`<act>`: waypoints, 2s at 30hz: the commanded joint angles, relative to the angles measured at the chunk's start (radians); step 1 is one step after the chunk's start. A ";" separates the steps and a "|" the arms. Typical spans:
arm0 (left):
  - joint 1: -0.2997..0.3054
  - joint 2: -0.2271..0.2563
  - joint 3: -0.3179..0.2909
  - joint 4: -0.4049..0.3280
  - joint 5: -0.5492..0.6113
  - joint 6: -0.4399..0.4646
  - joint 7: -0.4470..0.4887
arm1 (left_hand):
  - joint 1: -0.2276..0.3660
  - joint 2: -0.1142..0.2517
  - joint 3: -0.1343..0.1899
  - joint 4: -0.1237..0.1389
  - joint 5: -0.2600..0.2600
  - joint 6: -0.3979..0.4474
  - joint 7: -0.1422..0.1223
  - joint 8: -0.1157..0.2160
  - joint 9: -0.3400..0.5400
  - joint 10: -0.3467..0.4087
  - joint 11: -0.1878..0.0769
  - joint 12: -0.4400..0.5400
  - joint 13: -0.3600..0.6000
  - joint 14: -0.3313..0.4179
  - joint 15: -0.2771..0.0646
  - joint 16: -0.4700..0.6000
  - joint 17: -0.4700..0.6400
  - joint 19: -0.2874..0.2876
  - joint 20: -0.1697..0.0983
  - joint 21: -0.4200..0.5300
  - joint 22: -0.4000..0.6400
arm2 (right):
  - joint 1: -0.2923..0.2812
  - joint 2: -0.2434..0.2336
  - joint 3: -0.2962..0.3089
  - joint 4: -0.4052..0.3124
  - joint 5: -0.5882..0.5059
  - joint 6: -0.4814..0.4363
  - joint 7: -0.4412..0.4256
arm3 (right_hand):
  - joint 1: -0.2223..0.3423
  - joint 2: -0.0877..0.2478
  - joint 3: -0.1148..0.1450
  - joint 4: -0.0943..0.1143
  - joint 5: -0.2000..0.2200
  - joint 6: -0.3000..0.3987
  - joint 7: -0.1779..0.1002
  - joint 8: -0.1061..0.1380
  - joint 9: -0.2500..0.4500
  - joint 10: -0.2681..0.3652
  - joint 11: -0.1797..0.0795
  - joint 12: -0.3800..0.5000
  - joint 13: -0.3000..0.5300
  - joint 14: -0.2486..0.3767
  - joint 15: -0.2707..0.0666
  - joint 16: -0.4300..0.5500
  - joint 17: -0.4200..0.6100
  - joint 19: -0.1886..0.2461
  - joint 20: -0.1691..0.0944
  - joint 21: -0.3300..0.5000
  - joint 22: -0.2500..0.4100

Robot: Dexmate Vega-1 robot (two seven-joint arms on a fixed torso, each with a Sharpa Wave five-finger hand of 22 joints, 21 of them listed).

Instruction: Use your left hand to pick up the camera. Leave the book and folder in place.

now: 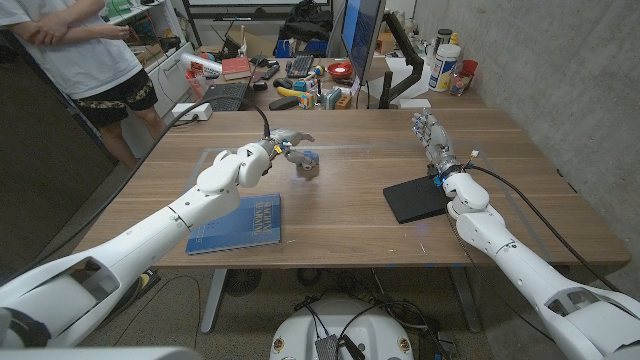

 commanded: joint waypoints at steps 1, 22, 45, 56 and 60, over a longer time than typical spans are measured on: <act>-0.009 -0.001 0.005 0.038 -0.034 -0.003 0.006 | 0.015 0.001 0.001 -0.007 0.003 0.006 -0.007 0.004 0.004 0.011 -0.003 0.001 0.006 0.009 -0.035 0.003 0.002 0.014 0.001 0.008 0.003 | 0.009 0.004 -0.004 0.010 -0.003 -0.003 0.000 | -0.003 -0.006 -0.003 -0.003 0.005 0.000 -0.004 -0.002 0.002 0.000 -0.002 0.001 0.006 0.000 0.002 0.004 0.003 0.002 0.001 -0.001 0.005; -0.055 -0.009 0.035 0.106 -0.057 -0.026 0.014 | 0.026 0.002 -0.001 -0.010 0.004 0.021 -0.010 0.008 0.004 0.017 -0.003 0.002 0.009 0.017 -0.037 0.003 0.004 0.036 0.003 0.009 0.002 | 0.019 0.015 -0.008 0.030 -0.008 -0.001 -0.005 | -0.005 -0.006 -0.005 -0.004 0.006 0.000 -0.005 -0.002 0.003 -0.001 -0.003 0.001 0.006 0.000 0.001 0.004 0.003 0.001 0.001 0.000 0.005; -0.099 -0.033 0.083 0.147 -0.051 -0.031 0.002 | 0.038 0.002 -0.004 -0.013 0.004 0.043 -0.018 0.013 0.005 0.027 -0.007 0.004 0.012 0.024 -0.039 0.003 0.007 0.044 0.005 0.001 0.001 | 0.030 0.023 -0.001 0.066 0.004 0.013 0.012 | -0.006 -0.006 -0.007 -0.005 0.007 0.000 -0.007 -0.001 0.003 -0.001 -0.003 0.001 0.006 0.001 0.003 0.004 0.003 0.000 0.003 0.000 0.005; -0.108 -0.041 0.092 0.167 -0.059 -0.033 0.004 | 0.042 0.003 -0.006 -0.013 0.004 0.044 -0.019 0.012 0.005 0.030 -0.006 0.004 0.014 0.028 -0.039 0.004 0.008 0.047 0.005 -0.002 0.001 | 0.032 0.024 -0.002 0.072 0.005 0.013 0.016 | -0.007 -0.006 -0.008 -0.005 0.007 -0.001 -0.006 -0.001 0.003 -0.001 -0.003 0.001 0.006 0.001 0.002 0.004 0.003 0.000 0.003 0.000 0.005; -0.106 -0.039 0.093 0.172 -0.065 -0.036 0.009 | 0.043 0.004 -0.006 -0.013 0.004 0.047 -0.020 0.012 0.006 0.030 -0.005 0.003 0.014 0.029 -0.041 0.004 0.008 0.049 0.005 -0.002 0.001 | 0.034 0.024 -0.002 0.075 0.004 0.013 0.016 | -0.007 -0.006 -0.008 -0.005 0.007 0.000 -0.007 -0.001 0.003 -0.002 -0.005 0.001 0.006 0.001 0.002 0.004 0.003 0.000 0.003 0.000 0.005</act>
